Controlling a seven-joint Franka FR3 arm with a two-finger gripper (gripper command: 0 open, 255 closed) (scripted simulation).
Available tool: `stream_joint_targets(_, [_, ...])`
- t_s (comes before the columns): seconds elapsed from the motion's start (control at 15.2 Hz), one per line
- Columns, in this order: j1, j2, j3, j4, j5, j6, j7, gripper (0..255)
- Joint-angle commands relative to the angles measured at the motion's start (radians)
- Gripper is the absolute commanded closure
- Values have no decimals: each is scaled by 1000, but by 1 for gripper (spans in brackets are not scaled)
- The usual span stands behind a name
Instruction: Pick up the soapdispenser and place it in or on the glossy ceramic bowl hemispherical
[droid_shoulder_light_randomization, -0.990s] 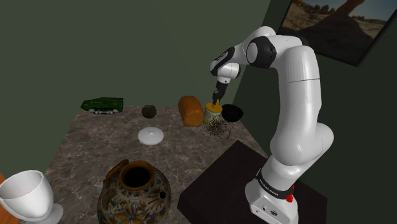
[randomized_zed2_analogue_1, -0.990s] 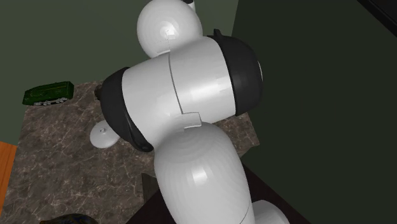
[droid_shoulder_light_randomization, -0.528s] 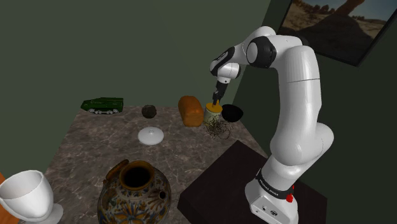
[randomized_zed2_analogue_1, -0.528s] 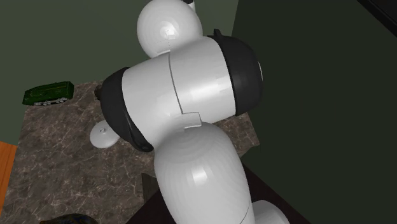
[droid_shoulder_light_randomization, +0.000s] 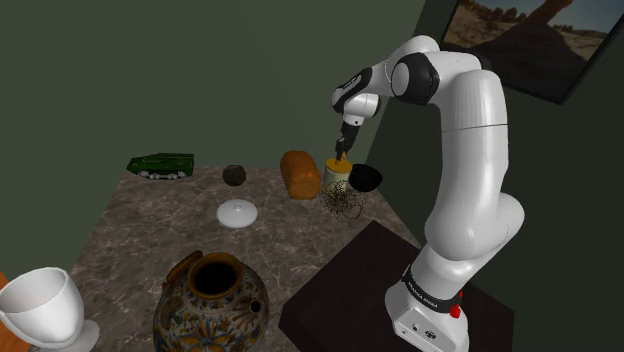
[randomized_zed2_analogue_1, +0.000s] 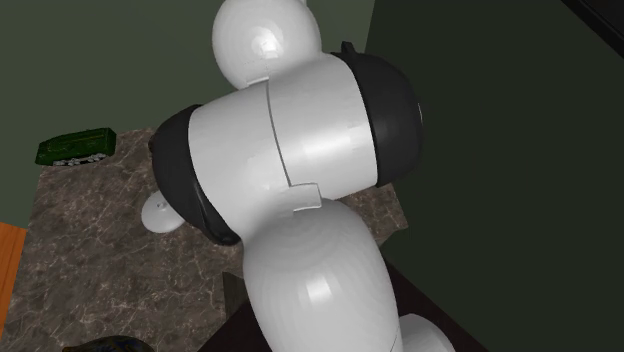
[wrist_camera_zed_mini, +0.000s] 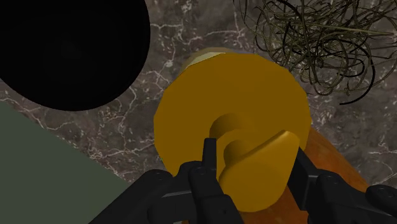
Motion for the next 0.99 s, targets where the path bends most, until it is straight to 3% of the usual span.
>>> stream_joint_targets(0.0, [2,-18,-5,3,-7,-20,4,255])
stream_joint_targets(0.92, [16,-111,-29,59,-51,-163,34,255])
